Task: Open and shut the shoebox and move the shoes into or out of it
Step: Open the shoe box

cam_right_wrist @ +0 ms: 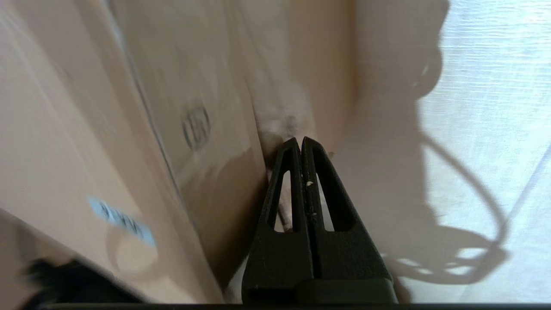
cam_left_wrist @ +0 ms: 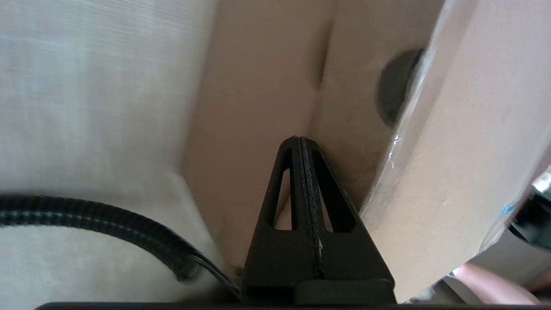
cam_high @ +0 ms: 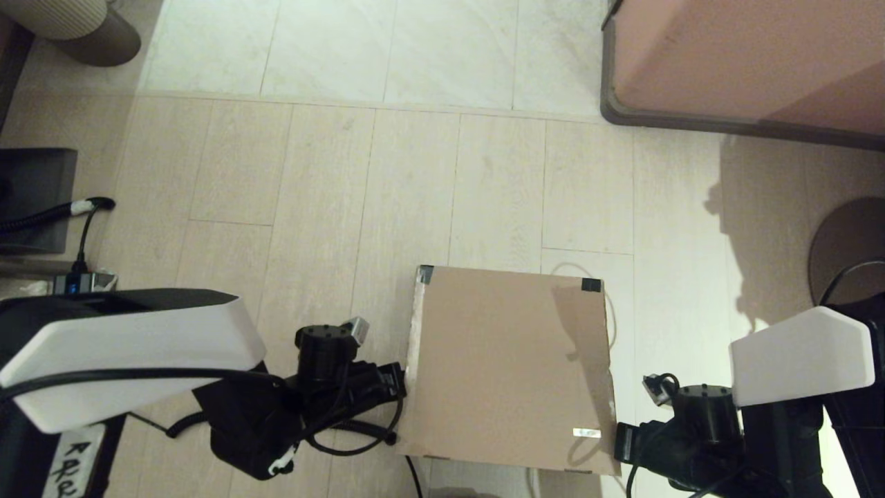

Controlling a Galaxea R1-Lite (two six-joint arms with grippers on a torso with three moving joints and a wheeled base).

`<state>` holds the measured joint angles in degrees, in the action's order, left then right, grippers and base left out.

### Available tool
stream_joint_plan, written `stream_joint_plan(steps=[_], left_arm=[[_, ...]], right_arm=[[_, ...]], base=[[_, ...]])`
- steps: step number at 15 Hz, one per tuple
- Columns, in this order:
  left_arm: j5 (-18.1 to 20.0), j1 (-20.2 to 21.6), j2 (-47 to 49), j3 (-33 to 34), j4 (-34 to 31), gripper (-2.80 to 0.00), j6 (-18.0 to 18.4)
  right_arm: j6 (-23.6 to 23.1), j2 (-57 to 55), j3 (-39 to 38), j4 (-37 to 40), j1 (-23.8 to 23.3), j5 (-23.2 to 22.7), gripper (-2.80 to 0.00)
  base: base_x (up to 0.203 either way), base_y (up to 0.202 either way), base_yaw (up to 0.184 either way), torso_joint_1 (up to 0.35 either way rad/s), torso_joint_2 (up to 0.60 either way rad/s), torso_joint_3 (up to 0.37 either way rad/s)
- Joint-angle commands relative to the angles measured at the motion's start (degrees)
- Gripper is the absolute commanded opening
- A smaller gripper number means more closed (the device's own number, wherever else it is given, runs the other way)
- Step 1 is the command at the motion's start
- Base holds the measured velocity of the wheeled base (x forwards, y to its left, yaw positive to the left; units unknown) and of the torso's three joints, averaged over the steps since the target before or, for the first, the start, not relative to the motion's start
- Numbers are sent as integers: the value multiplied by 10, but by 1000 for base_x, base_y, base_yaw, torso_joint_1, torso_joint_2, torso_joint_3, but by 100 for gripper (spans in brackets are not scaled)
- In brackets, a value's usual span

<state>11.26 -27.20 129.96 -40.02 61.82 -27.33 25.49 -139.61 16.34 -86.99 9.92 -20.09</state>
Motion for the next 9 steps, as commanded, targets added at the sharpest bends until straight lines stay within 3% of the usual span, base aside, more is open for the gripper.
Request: stream_joint_plan(steps=[1, 6, 9], left_arm=[[-1, 0, -31, 13, 4, -280, -2], [-3, -1, -93, 49, 3, -280, -2], [-12, -1, -129, 65, 0, -280, -7]], right_arm=[[11, 43, -16, -7, 1, -7, -280], [35, 114, -68, -7, 0, -8, -280], [77, 160, -86, -7, 0, -8, -280]], base=[[0, 0, 0, 0, 0, 0], [0, 0, 0, 0, 0, 0], [0, 0, 0, 0, 0, 0]])
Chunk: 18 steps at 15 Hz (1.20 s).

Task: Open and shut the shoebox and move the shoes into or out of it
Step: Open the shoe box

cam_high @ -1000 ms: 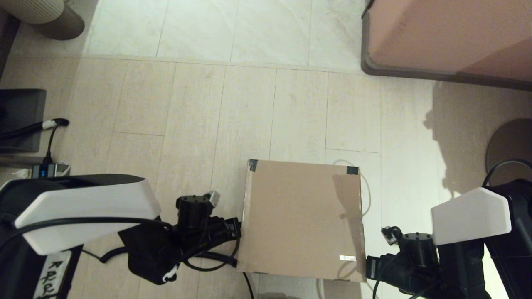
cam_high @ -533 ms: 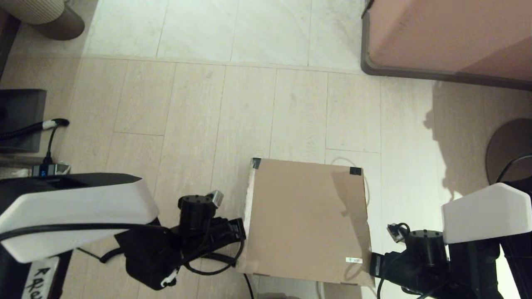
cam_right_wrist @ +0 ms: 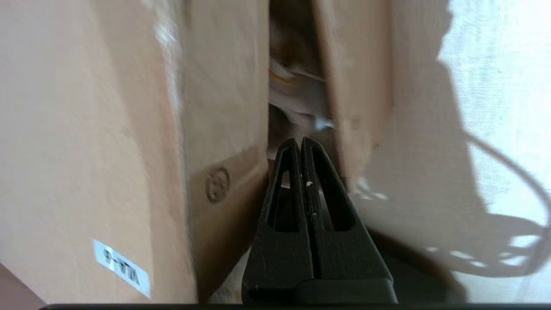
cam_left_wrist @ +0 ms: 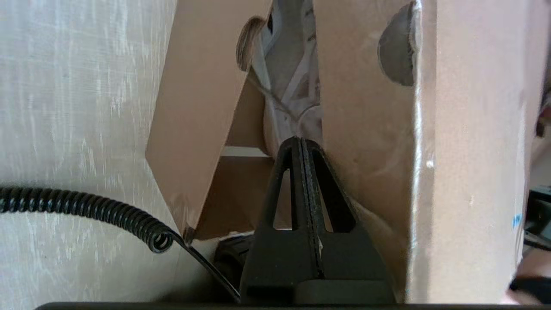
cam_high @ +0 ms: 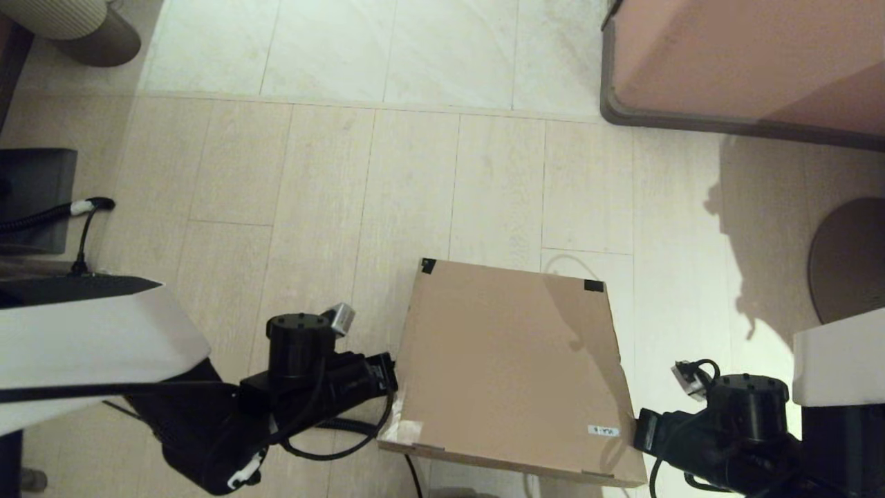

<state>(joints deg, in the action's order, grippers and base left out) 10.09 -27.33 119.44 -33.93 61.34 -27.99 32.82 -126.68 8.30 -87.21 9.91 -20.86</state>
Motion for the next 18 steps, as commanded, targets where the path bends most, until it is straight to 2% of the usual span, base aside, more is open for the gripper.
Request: stream_joint_plan(steps=[1, 3, 5, 11, 13, 18], left_arm=[[-2, 0, -40, 5, 0, -280, -8], [-2, -3, -68, 2, -17, -280, -33], [-2, -8, -85, -6, -21, -280, -66], [-2, -12, -101, -13, -28, -280, -82], [-2, -13, -103, -20, -30, -280, -90], [-2, -13, -110, -43, -29, -280, -130]], right_arm=[[13, 41, -16, -5, 0, -1, -280], [37, 70, -29, -5, 0, -1, -280], [86, 109, -37, -5, 1, -2, -280], [178, 192, -53, -5, 0, -24, -280], [192, 215, -60, -5, 0, -28, -280], [278, 239, -55, -5, 0, -39, -280]], base=[[0, 0, 0, 0, 0, 0], [0, 0, 0, 0, 0, 0], [0, 0, 0, 0, 0, 0], [0, 0, 0, 0, 0, 0], [0, 0, 0, 0, 0, 0], [0, 0, 0, 0, 0, 0]])
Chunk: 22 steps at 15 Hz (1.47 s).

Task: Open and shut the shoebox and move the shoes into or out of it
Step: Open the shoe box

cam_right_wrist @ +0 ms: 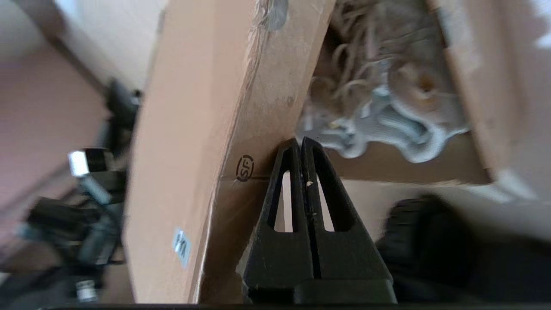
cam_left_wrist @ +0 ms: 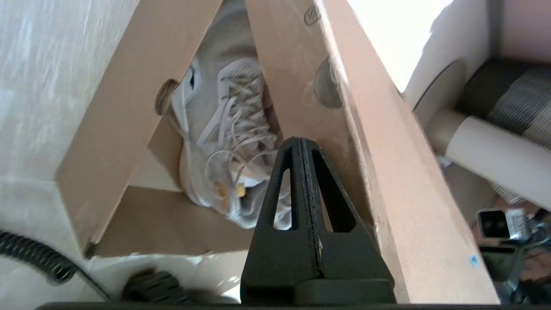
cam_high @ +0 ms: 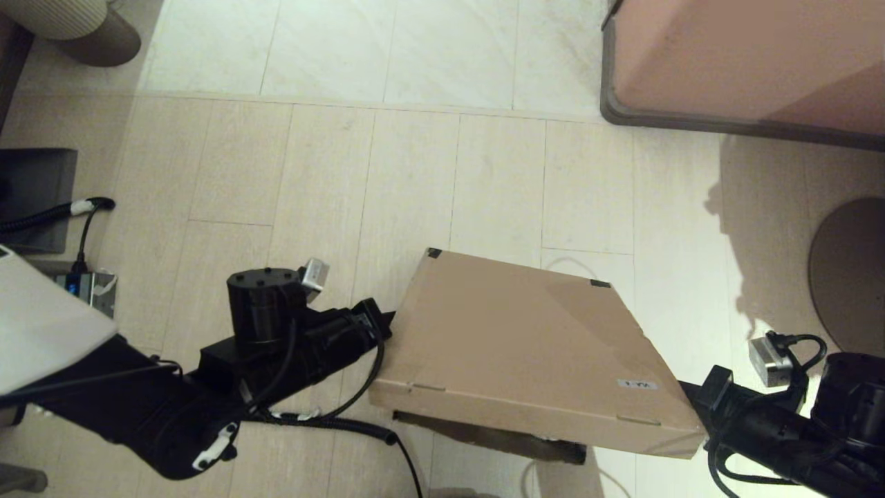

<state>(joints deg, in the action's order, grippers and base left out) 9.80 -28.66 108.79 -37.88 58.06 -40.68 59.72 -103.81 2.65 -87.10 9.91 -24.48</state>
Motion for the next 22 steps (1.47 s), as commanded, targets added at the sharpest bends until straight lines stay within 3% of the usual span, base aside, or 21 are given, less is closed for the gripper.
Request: stream_joint_plan(steps=[1, 4, 14, 17, 19, 22], left_arm=[[0, 1, -3, -7, 4, -280, -4], [0, 14, -3, -15, 2, -280, -3], [4, 115, -30, -37, -39, -280, -2], [21, 110, -90, -14, -108, -280, -4], [46, 81, -134, 16, -159, -280, -4], [65, 30, -153, 40, -171, -280, -5]], right_arm=[[19, 14, 3, -6, 0, -6, -280], [31, 15, 10, -6, -2, -16, -280], [32, 16, 38, -6, -2, -22, -280], [33, 13, 64, -1, -5, -22, -280], [32, 14, 94, 22, -9, -22, -280], [32, 7, 155, 53, -15, -22, -280]], base=[[0, 0, 0, 0, 0, 0], [0, 0, 0, 0, 0, 0], [0, 0, 0, 0, 0, 0], [0, 0, 0, 0, 0, 0], [0, 0, 0, 0, 0, 0], [0, 0, 0, 0, 0, 0]])
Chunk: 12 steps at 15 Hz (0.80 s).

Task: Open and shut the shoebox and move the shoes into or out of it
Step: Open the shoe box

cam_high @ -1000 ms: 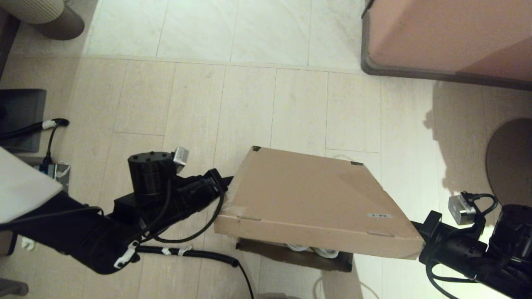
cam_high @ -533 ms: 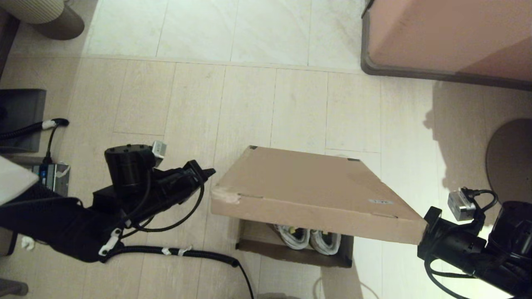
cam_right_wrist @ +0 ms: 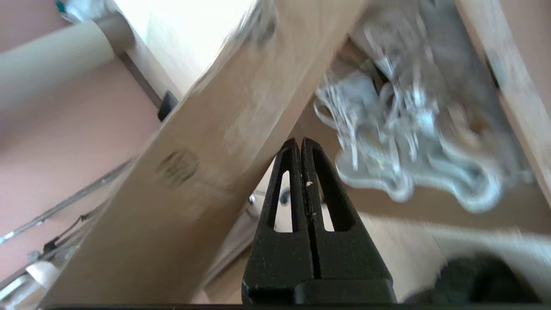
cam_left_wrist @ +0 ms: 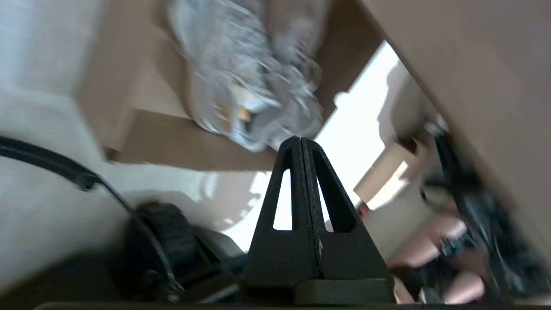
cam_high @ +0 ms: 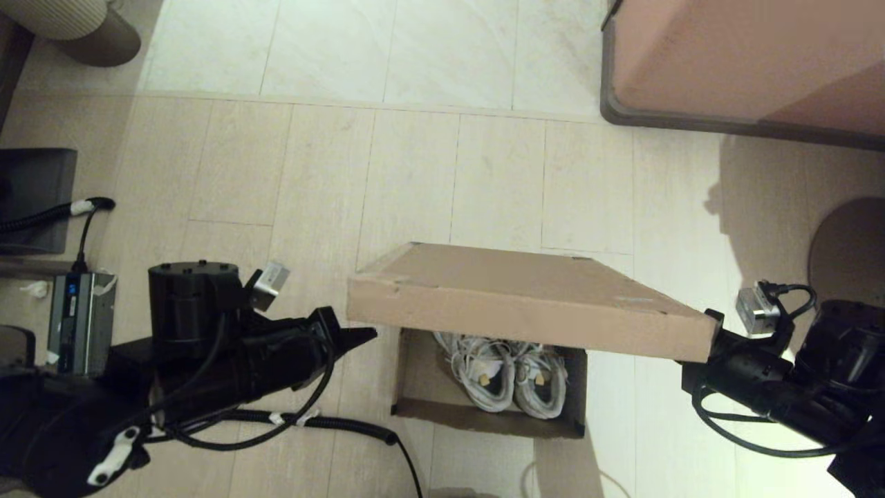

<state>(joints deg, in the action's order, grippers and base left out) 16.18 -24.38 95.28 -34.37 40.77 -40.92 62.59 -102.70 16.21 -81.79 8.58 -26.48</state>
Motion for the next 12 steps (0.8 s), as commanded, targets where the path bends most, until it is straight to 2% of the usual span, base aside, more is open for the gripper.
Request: stream_joint_plan(steps=[1, 5, 8, 12], left_arm=[[2, -21, -17, -2, 3, -280, -3], [2, -29, 7, -67, 4, -280, -8], [-3, -23, 83, -176, 11, -280, -24], [-16, -6, 197, -329, 45, -280, -27]], right_arm=[[3, -6, 38, 14, -4, -2, -280], [0, -6, 85, 60, -17, -2, -280], [-1, -10, 139, 101, -32, -2, -280], [-3, -42, 238, 157, -52, -2, -280]], base=[[0, 0, 0, 0, 0, 0], [0, 0, 0, 0, 0, 0], [0, 0, 0, 0, 0, 0], [0, 0, 0, 0, 0, 0]])
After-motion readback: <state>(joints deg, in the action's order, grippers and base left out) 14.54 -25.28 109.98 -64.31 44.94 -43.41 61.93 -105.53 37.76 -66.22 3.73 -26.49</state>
